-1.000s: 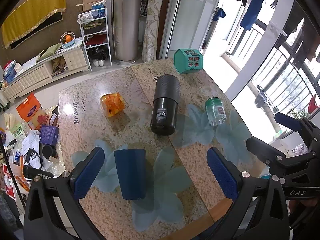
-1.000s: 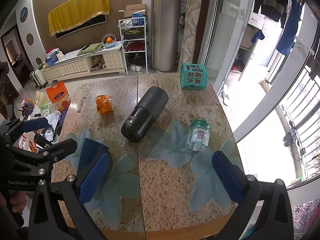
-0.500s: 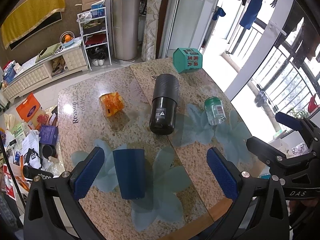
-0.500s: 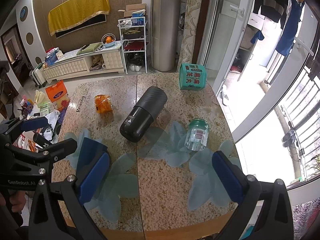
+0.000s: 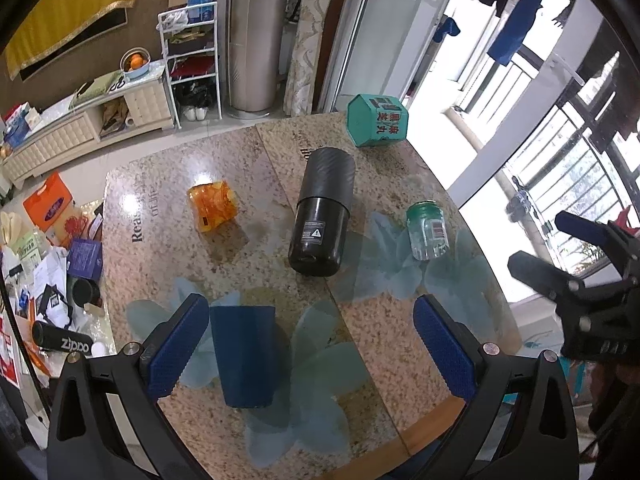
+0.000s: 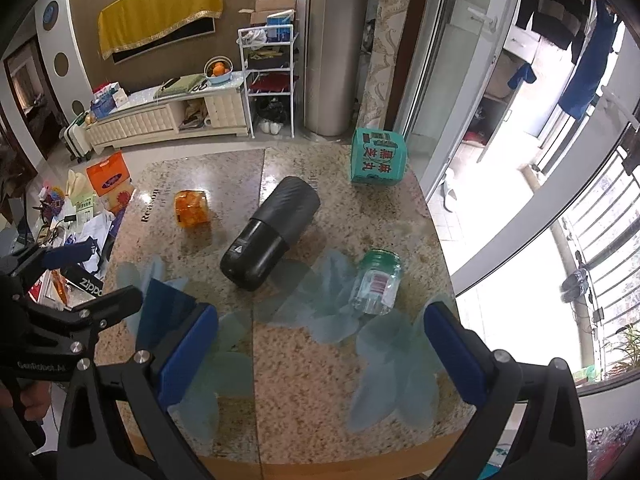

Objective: Flip cup upright
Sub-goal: 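Move the right gripper toward the clear green-capped jar, then close the right gripper around the green-capped jar, then lift the jar off the table with the right gripper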

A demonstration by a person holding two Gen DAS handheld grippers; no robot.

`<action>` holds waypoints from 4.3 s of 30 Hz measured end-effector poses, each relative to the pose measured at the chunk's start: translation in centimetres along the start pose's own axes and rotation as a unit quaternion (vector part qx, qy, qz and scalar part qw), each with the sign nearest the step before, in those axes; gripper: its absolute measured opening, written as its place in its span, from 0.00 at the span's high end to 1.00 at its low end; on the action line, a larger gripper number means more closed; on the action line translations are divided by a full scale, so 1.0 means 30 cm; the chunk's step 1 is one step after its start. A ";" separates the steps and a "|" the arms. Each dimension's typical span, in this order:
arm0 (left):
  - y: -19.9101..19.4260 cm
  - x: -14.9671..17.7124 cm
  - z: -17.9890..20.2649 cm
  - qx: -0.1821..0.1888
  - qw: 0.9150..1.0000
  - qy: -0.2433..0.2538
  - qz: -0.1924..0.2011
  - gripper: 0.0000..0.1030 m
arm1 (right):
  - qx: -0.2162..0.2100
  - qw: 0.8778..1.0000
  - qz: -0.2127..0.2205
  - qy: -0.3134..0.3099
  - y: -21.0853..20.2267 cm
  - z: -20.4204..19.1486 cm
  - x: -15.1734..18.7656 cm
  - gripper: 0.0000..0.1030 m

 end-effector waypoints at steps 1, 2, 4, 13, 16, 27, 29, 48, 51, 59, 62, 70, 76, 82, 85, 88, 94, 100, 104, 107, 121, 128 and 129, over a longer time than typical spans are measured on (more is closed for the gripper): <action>0.007 -0.001 0.003 0.000 1.000 -0.002 -0.002 0.00 | -0.001 1.000 -0.004 0.002 0.010 0.010 -0.008 0.00; 0.018 -0.005 0.005 -0.001 1.000 -0.005 -0.005 0.00 | -0.001 1.000 -0.010 0.004 0.025 0.027 -0.019 0.00; 0.034 -0.010 0.006 -0.002 1.000 -0.010 -0.009 0.00 | -0.001 1.000 -0.023 0.010 0.065 0.063 -0.041 0.00; 0.133 -0.009 -0.008 -0.012 0.998 -0.048 -0.039 0.00 | -0.014 0.993 -0.111 0.038 0.332 0.192 -0.082 0.00; 0.172 0.002 -0.020 -0.012 0.997 -0.067 -0.048 0.00 | -0.022 0.987 -0.148 0.065 0.448 0.244 -0.082 0.00; 0.249 0.057 -0.048 -0.018 0.992 -0.097 -0.074 0.00 | -0.030 0.955 -0.249 0.160 0.701 0.361 -0.059 0.00; 0.253 0.067 -0.054 -0.009 0.992 -0.104 -0.076 0.00 | -0.029 0.948 -0.263 0.174 0.715 0.374 -0.046 0.00; 0.250 0.086 -0.075 -0.010 0.993 -0.092 -0.073 0.00 | -0.002 0.941 -0.282 0.185 0.800 0.453 0.102 0.46; 0.248 0.094 -0.079 -0.009 0.993 -0.090 -0.075 0.00 | -0.019 0.937 -0.280 0.206 0.782 0.449 0.085 0.47; 0.215 0.092 -0.090 -0.007 0.996 -0.066 -0.066 0.00 | -0.051 0.936 -0.254 0.237 0.638 0.435 0.091 0.47; 0.207 0.098 -0.096 -0.006 0.996 -0.055 -0.064 0.00 | -0.070 0.933 -0.241 0.257 0.578 0.409 0.112 0.47; 0.183 0.144 -0.109 0.000 0.998 -0.023 -0.061 0.00 | -0.102 0.929 -0.225 0.276 0.415 0.235 0.250 0.47; 0.174 0.206 -0.112 0.009 0.998 0.002 -0.065 0.00 | -0.119 0.915 -0.234 0.307 0.349 0.137 0.403 0.47; 0.184 0.287 -0.135 0.004 0.996 0.011 -0.083 0.00 | -0.114 0.915 -0.244 0.301 0.349 0.041 0.461 0.46; 0.201 0.319 -0.151 0.000 0.995 0.009 -0.097 0.00 | -0.106 0.918 -0.253 0.287 0.370 0.021 0.474 0.46; 0.207 0.342 -0.162 0.002 0.995 0.006 -0.103 0.00 | -0.101 0.920 -0.258 0.277 0.389 0.002 0.473 0.46; 0.210 0.367 -0.171 0.002 0.994 0.004 -0.105 0.00 | -0.089 0.927 -0.256 0.260 0.427 -0.037 0.423 0.45; 0.207 0.373 -0.178 -0.008 0.995 0.002 -0.103 0.00 | -0.073 0.933 -0.253 0.246 0.461 -0.137 0.428 0.33; 0.207 0.375 -0.181 -0.012 0.995 0.003 -0.103 0.00 | -0.067 0.936 -0.249 0.239 0.447 -0.167 0.455 0.21; 0.206 0.376 -0.184 -0.010 0.994 -0.001 -0.104 0.00 | -0.069 0.936 -0.249 0.238 0.422 -0.155 0.482 0.18; 0.196 0.381 -0.168 -0.021 0.995 0.006 -0.098 0.00 | -0.089 0.935 -0.255 0.230 0.404 -0.122 0.540 0.03; 0.175 0.362 -0.151 -0.015 0.995 0.037 -0.093 0.00 | -0.080 0.949 -0.230 0.199 0.311 -0.121 0.498 0.00; 0.171 0.348 -0.146 -0.012 0.995 0.047 -0.092 0.00 | -0.081 0.950 -0.224 0.201 0.290 -0.108 0.496 0.00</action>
Point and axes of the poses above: each gripper's, at about its wrist camera, not at the fingertips, and y roughly the way its jaws point, z to its right, x to its underside, the point moved 4 cm from there along y, roughly the way its jaws point, and after that the axes turned 7 degrees about -x, right-handed, at the moved point
